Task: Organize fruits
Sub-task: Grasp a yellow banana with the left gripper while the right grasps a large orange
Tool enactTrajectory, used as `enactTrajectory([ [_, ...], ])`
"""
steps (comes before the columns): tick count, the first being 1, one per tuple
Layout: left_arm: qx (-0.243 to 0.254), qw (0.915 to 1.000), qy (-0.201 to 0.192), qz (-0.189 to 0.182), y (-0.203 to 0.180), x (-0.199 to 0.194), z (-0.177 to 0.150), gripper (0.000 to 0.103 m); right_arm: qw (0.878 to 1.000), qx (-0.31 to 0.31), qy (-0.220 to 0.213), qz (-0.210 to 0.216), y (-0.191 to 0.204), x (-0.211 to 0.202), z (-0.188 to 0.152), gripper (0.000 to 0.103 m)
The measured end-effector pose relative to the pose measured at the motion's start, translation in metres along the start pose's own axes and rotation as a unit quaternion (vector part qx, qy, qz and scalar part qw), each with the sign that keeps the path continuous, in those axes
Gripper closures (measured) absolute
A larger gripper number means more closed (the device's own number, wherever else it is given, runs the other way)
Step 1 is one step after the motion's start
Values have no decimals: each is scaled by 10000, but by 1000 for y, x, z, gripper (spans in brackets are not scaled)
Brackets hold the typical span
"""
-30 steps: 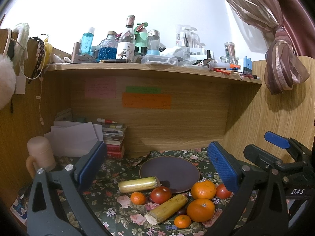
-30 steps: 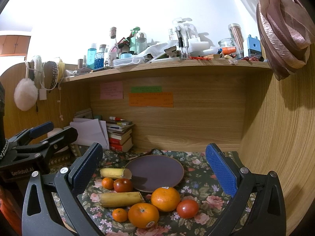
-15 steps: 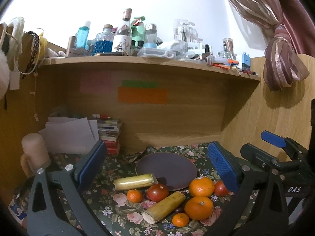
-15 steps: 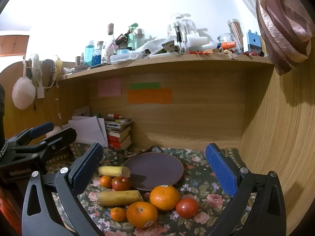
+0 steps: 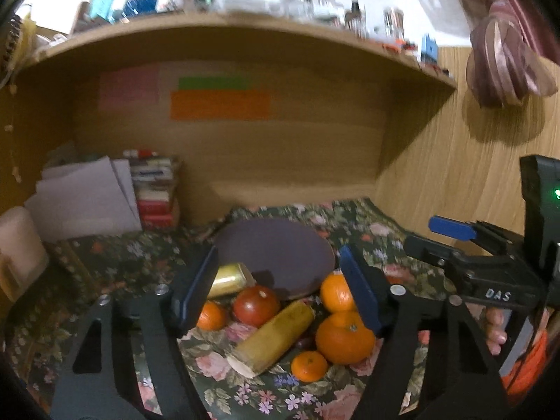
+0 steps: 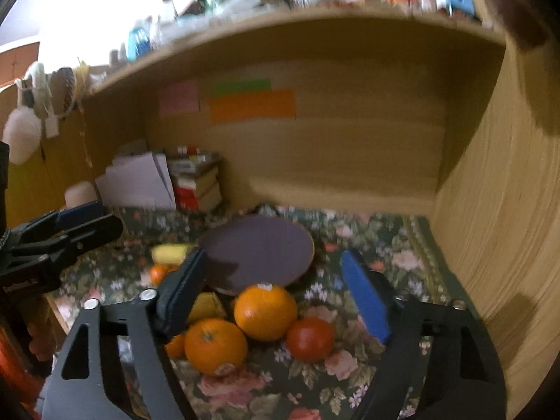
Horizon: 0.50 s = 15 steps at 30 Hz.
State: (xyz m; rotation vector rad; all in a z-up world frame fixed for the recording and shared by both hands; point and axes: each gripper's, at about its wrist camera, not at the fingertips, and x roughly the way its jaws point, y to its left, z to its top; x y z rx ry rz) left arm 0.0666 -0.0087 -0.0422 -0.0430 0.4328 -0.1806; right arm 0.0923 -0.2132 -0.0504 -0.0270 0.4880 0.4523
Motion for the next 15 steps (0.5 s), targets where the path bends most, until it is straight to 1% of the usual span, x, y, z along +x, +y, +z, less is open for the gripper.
enactTrajectory([
  [7,147,9981,595,-96,2,28,-14,42,9976,-30,659,210,-5,32,-12,33],
  [11,150,9967,800,-36,11,41,-21,42,9937,-47,1084,294,-3,58,-16,33],
  [15,53,9953,968,74,31,52,-20,42,9890,-146,1439,322,0,79,-20,33],
])
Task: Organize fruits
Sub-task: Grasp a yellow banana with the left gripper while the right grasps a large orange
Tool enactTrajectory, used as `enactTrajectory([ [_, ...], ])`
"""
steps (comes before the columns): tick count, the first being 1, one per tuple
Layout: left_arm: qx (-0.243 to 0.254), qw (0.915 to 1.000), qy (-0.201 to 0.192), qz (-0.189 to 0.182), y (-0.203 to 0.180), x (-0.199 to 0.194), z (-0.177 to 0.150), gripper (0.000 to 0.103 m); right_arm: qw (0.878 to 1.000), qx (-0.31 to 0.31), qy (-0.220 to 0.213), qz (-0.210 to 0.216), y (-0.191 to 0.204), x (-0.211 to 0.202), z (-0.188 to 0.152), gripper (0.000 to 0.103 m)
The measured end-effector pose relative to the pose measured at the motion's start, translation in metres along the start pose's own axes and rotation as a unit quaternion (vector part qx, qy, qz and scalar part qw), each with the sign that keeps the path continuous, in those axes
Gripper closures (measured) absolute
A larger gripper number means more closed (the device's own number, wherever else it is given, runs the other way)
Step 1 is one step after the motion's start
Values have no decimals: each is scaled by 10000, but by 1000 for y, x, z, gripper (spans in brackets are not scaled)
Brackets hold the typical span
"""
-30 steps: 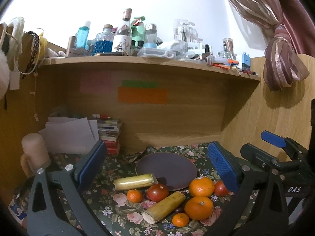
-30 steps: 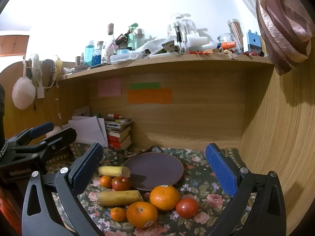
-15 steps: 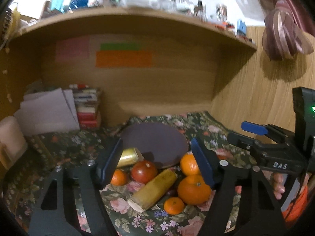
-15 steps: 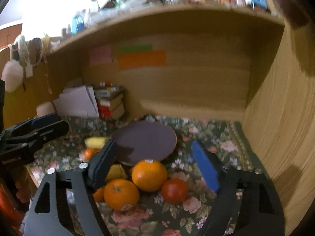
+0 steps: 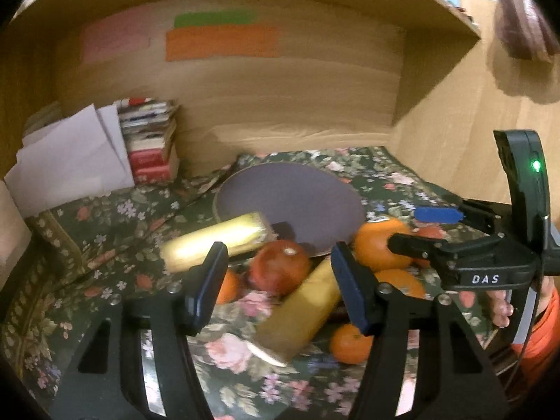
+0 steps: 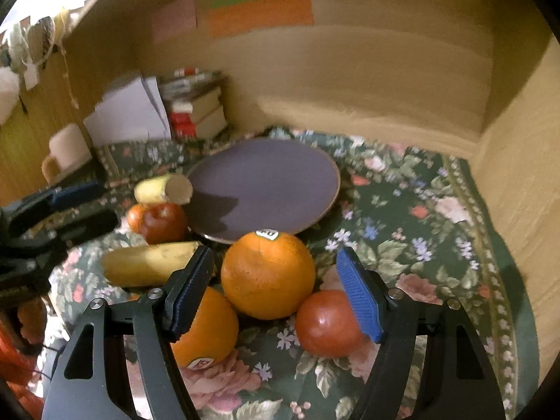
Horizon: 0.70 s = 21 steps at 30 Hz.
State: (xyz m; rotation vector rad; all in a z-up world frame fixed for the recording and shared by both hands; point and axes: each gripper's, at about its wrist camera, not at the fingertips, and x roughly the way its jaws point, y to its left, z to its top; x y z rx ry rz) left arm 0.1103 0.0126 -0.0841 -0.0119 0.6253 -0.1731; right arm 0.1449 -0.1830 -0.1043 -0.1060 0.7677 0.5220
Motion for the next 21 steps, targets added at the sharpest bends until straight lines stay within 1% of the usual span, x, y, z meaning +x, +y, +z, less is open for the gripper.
enactTrajectory([
  [3,-70,9999,121,89,16,8,0,42,9997,-79,210,-25,3,12,-1,32],
  [6,-86,9995,247,196,31,17,2,41,9995,-148,283,14,4,17,1,33],
  [9,-159,9989,390,225,50,26,5,37,9989,-241,412,1,8,24,3,32],
  [11,-178,9983,494,244,59,32,7,31,9984,-311,477,-40,11,28,5,32],
  [15,-107,9966,802,140,70,51,11,29,9980,-224,598,17,7,36,8,32],
  [17,-12,9955,947,89,70,61,11,23,9978,-189,631,28,6,38,9,32],
  [18,47,9950,990,82,69,65,11,21,9978,-173,636,26,6,38,9,32],
  [19,120,9946,1030,89,68,69,12,19,9978,-155,639,34,7,39,9,33],
  [20,220,9937,1091,108,67,75,12,14,9978,-138,645,46,7,39,9,35],
  [21,273,9933,1123,95,67,78,12,12,9979,-123,639,27,7,40,10,35],
])
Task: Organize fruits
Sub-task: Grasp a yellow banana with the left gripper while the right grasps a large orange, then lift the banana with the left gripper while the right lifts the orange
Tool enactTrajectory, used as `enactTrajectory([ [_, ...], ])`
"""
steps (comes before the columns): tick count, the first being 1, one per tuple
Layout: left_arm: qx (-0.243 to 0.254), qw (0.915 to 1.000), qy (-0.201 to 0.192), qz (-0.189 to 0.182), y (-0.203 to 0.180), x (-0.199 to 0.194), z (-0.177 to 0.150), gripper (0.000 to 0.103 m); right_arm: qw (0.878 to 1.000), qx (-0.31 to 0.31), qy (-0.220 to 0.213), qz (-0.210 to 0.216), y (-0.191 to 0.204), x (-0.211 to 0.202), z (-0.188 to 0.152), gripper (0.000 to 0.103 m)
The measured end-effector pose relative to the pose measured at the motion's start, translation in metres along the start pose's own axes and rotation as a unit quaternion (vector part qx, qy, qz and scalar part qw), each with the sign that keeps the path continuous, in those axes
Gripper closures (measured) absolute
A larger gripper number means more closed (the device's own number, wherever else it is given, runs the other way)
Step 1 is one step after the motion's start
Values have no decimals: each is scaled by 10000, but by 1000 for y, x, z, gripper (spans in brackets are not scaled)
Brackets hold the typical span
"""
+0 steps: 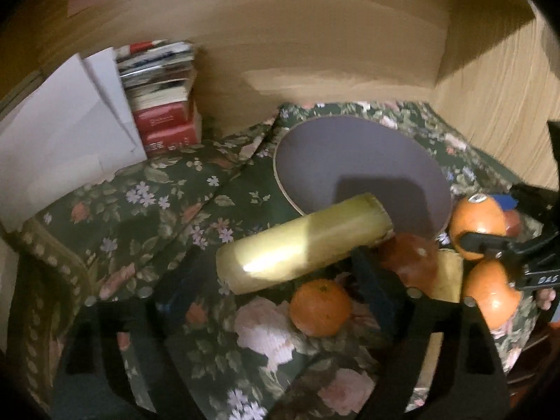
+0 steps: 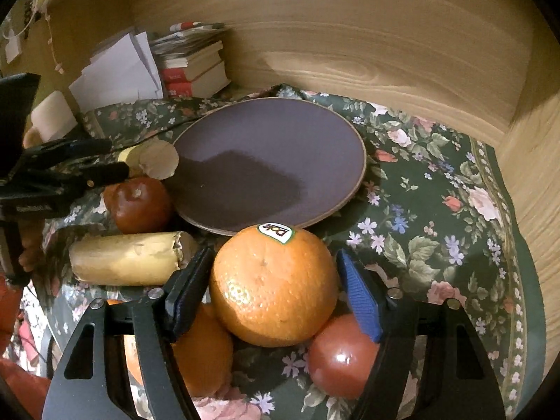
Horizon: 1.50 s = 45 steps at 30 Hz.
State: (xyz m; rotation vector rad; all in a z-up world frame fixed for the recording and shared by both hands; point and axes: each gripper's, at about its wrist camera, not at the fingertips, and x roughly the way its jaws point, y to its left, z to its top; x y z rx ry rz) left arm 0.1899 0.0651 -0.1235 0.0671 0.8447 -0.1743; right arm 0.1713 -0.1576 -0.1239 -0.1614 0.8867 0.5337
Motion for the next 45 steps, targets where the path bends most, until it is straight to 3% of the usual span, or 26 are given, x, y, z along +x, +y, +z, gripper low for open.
enactTrajectory([
  [8,187,9996,161,-114,3,20,12,13,9998,200,11,79,-4,0,3,36],
  [11,210,9993,227,-200,2,28,16,27,9997,250,-2,72,-7,0,3,37],
  [18,278,9992,140,-254,0,30,22,47,9994,347,3,-1,-13,0,3,37],
  [22,150,9994,169,-272,7,31,23,66,9996,256,122,21,-13,3,3,35],
  [26,-95,9993,285,-234,24,37,19,67,9993,219,309,79,-14,10,3,33],
  [30,-325,9979,357,-426,34,40,17,68,9994,99,330,32,-14,13,2,32],
  [45,-71,9995,273,-128,38,9,19,79,9994,155,321,8,-15,10,3,36],
])
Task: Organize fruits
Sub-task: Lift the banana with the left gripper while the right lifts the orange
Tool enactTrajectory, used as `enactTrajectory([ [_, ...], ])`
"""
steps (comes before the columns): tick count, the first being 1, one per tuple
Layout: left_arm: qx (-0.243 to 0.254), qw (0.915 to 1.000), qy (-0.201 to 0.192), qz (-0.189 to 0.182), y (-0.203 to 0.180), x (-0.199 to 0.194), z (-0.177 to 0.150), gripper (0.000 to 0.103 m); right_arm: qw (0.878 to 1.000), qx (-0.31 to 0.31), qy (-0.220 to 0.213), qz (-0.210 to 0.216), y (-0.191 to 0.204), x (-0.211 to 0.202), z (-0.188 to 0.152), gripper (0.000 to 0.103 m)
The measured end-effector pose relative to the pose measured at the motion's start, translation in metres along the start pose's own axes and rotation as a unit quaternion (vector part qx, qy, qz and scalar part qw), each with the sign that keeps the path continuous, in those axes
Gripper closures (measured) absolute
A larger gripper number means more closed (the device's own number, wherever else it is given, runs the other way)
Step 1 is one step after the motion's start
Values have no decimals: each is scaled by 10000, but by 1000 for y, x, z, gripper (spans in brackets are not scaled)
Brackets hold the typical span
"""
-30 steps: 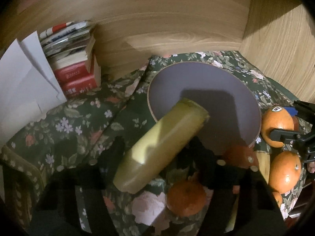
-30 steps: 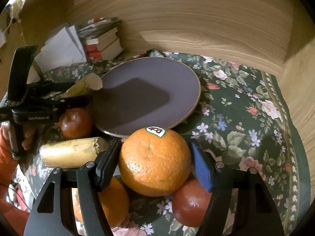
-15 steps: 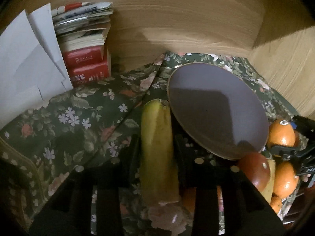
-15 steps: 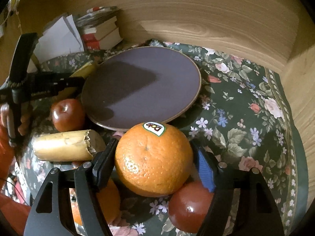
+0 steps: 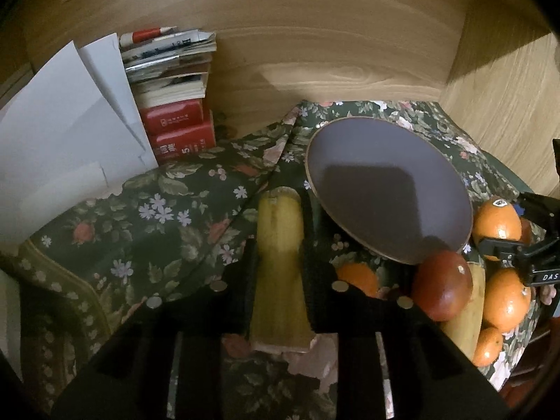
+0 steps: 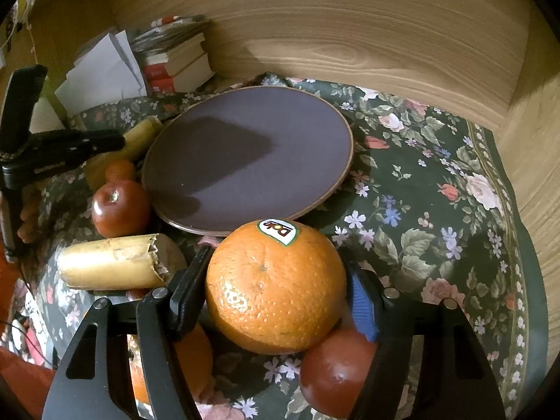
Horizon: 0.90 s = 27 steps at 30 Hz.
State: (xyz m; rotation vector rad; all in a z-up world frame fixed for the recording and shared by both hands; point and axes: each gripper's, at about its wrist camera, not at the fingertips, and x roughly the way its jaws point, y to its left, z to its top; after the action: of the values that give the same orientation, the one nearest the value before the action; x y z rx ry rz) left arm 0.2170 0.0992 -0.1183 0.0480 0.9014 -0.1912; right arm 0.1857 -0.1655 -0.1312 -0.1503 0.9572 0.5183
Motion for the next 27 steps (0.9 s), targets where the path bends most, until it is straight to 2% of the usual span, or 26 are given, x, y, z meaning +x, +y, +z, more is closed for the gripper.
enactTrajectory([
  [4,72,9997,208,76,-4,12,1,69,9999,4,125,29,0,0,0,35],
  [7,34,9984,564,50,-3,34,-1,68,9998,-82,180,-2,1,-3,-1,34],
  [17,-111,9991,395,139,-1,37,3,68,10000,-26,22,-16,0,-6,-4,36],
  [27,-235,9997,59,8,-3,-3,-1,69,9994,124,-331,-31,-7,-23,4,37],
])
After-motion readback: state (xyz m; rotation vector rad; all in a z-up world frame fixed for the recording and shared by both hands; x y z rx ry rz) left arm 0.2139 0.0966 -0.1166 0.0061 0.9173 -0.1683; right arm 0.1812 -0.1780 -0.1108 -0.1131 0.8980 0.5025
